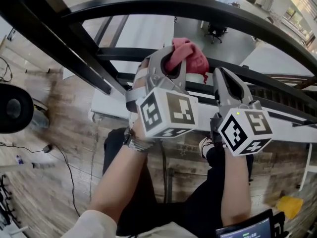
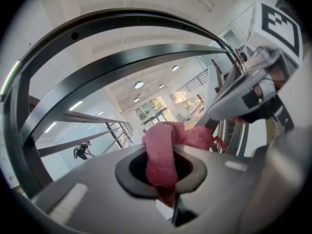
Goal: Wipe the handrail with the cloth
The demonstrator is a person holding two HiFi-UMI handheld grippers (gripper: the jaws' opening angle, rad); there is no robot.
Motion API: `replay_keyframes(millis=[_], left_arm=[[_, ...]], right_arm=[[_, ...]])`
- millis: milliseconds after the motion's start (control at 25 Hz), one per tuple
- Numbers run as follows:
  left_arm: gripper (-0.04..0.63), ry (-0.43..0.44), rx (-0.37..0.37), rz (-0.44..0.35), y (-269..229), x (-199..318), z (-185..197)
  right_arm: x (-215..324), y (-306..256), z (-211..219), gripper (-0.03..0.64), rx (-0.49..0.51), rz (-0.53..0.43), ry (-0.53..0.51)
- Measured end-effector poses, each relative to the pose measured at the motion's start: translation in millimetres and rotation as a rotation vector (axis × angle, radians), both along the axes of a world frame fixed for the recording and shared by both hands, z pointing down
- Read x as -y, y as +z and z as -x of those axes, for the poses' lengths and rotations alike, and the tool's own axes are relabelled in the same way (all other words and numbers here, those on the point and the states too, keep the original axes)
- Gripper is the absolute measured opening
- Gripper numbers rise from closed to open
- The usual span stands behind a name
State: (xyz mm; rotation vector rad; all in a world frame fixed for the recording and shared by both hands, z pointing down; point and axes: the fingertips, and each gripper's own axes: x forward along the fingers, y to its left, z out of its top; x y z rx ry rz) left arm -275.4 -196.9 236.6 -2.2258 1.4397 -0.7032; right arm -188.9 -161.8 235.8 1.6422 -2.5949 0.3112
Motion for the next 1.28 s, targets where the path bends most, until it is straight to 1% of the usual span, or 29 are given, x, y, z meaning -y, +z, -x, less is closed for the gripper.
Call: replay_keyframes(millis=[360, 840, 1120, 1280], left_arm=[[0.031, -0.037, -0.006, 0.007, -0.6, 2.6, 27.4], [0.031, -0.048, -0.025, 0.016, -1.6, 6.1, 47.6], [0.031, -0.060, -0.052, 0.023, -1.8, 7.4, 60.1], [0.031, -0.071, -0.073, 0.028, -1.0, 8.5, 69.8]], right_arm=[[-0.6, 0.9, 10.8, 0.002, -0.012, 0.001, -0.020], [3.4, 3.0, 31.5, 0.002, -0.024, 0.009, -0.048], [4.3, 3.6, 36.1, 0.002, -0.038, 0.012, -0.055], [5.9, 4.9, 41.0, 0.002, -0.068, 0.008, -0.052]])
